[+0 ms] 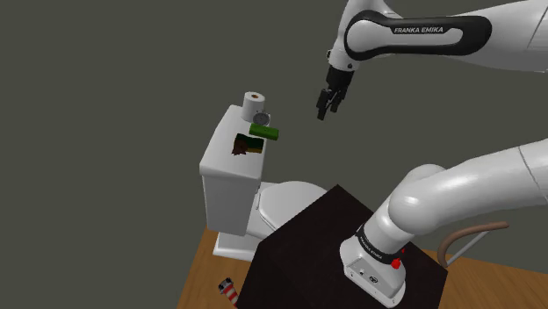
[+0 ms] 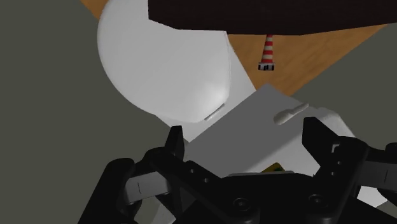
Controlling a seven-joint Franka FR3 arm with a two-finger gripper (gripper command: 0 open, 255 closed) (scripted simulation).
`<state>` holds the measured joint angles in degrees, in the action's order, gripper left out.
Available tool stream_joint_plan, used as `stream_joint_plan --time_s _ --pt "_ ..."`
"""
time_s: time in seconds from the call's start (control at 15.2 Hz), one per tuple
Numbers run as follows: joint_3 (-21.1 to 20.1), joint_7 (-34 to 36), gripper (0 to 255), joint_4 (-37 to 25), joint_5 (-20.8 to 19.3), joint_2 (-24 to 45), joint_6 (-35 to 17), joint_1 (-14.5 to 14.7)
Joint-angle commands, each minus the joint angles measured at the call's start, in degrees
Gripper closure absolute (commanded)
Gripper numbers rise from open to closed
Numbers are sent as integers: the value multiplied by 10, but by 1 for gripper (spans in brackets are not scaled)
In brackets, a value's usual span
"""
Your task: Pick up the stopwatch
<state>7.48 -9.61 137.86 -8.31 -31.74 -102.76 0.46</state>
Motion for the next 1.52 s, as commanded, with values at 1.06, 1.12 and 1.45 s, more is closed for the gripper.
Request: stream_joint_plan --time_s 1.06,1.12,1.45 --pt "83 -333 0 -219 106 383 -222 28" --pt "80 -352 0 -239 117 405 -225 26" --pt "61 -434 0 -349 164 514 -231 8"
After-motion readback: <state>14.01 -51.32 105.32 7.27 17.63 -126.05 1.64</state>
